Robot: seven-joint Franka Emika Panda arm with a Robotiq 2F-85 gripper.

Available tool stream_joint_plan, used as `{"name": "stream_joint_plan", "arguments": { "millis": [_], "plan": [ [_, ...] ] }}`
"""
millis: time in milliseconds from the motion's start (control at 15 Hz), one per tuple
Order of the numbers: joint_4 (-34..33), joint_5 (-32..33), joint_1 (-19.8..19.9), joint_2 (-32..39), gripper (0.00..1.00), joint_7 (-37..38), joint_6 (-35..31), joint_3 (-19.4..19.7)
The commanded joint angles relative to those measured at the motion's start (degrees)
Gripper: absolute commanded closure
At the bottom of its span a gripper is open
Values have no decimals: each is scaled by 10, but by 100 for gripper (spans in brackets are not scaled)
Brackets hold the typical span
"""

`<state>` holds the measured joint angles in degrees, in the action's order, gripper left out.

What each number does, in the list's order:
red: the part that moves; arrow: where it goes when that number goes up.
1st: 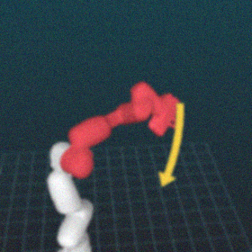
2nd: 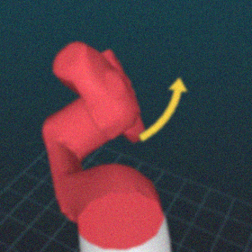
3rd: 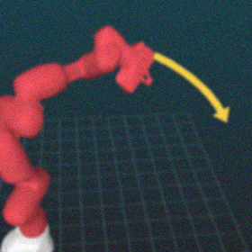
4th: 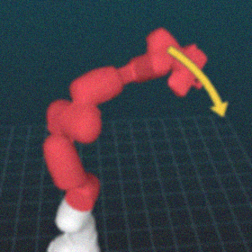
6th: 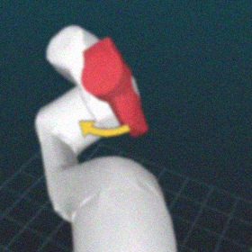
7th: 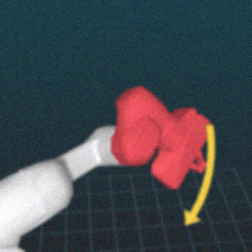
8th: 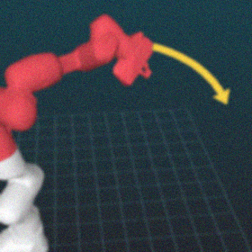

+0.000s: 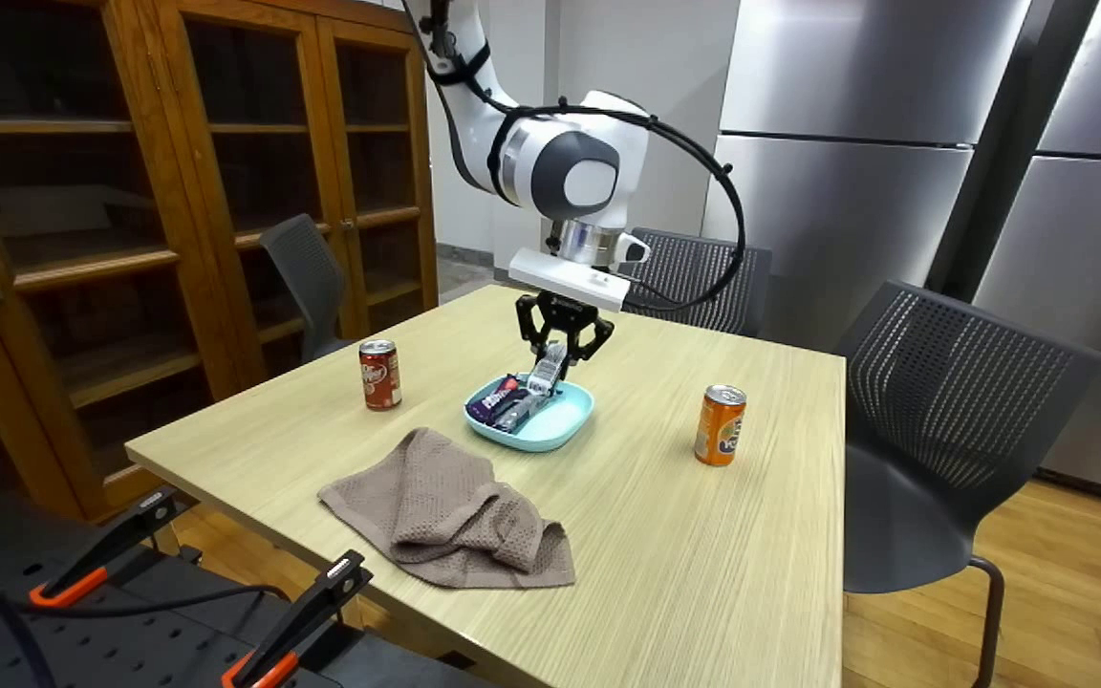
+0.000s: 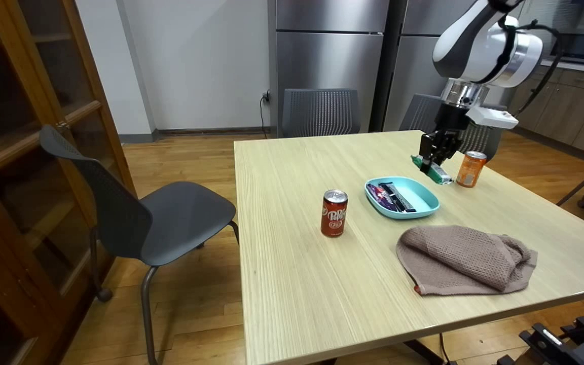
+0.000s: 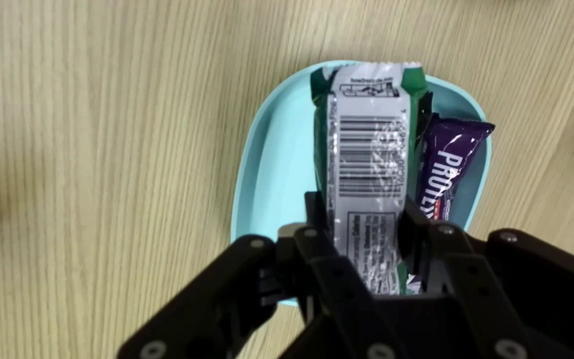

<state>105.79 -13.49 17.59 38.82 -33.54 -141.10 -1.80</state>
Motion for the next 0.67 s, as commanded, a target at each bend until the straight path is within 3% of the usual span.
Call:
{"name": "stream_joint_plan", "arguments": {
  "millis": [0,600],
  "plan": [
    [-73,6,-9,61,88,73,2,-2],
    [-158,27,-17,146,88,124,1,1]
  ]
}}
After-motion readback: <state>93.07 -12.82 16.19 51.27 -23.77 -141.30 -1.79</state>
